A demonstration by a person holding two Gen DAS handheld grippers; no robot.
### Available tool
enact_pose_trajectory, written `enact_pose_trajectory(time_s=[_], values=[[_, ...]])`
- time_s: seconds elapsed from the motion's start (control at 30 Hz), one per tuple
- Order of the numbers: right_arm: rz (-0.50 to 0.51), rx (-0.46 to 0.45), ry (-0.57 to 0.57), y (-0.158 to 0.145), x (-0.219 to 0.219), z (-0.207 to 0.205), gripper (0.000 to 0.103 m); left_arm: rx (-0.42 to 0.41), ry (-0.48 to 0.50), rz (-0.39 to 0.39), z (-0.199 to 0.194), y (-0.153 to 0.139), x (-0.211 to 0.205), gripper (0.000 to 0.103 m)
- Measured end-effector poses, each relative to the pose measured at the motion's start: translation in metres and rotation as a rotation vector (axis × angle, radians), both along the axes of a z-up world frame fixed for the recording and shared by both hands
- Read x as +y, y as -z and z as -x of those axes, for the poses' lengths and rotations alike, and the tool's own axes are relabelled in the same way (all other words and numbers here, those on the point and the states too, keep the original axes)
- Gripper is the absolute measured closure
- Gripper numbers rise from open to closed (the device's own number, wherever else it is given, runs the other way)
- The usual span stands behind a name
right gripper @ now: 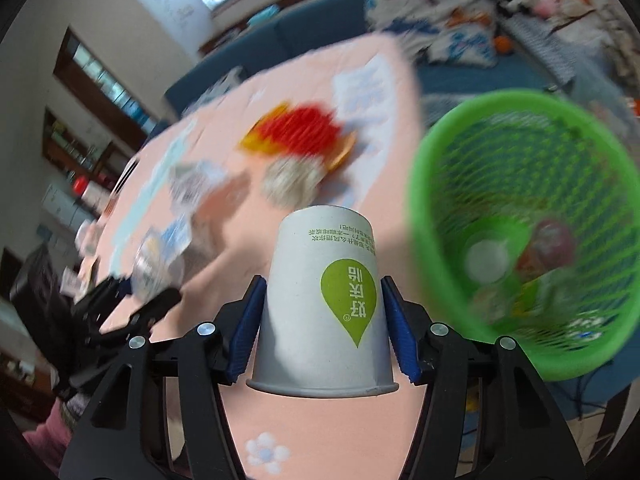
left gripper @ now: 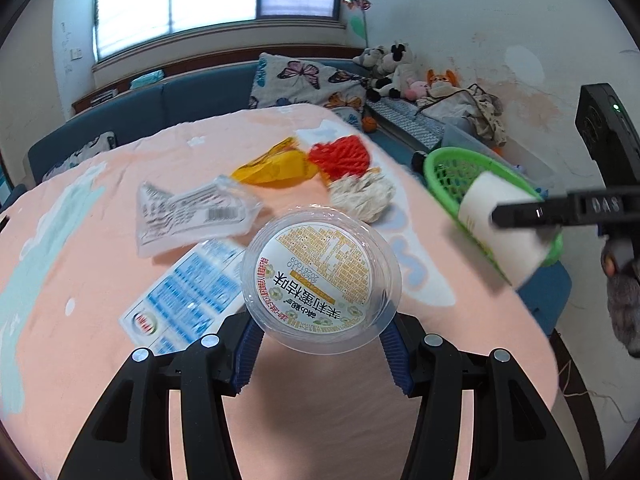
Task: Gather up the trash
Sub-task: 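Drop the cup into the basket with the right gripper while the left carries the tub, then open the left gripper over the green basket to drop the clear tub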
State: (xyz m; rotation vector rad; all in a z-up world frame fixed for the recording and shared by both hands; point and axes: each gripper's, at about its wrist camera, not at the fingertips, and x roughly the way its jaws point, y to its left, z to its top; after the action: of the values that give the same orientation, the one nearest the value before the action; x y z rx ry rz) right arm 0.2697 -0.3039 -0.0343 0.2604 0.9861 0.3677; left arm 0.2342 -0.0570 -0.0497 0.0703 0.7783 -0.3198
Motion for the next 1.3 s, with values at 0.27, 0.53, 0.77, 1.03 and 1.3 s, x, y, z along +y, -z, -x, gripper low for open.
enact_pose_trajectory(time_s=[0.27,0.53,0.77,1.03,1.3], values=[[0.102,-0.028,0.169,0.007,-0.056,-0.020,0.043,-0.017,0.075,0.006,-0.012,-0.016,-0.038,0.051],[0.082,-0.037,0.239,0.013,-0.091,-0.019,0.037,-0.020,0.148,0.001,-0.031,-0.027,-0.085,0.051],[0.113,-0.091,0.253,0.002,-0.107,0.005,0.035,0.001,0.211,0.012,-0.051,-0.029,-0.128,0.051],[0.161,-0.149,0.288,-0.007,-0.126,0.033,0.031,0.037,0.295,-0.012,-0.067,-0.018,-0.182,0.050],[0.161,-0.152,0.332,-0.001,-0.147,0.047,0.030,0.076,0.323,-0.018,-0.079,-0.004,-0.215,0.050]])
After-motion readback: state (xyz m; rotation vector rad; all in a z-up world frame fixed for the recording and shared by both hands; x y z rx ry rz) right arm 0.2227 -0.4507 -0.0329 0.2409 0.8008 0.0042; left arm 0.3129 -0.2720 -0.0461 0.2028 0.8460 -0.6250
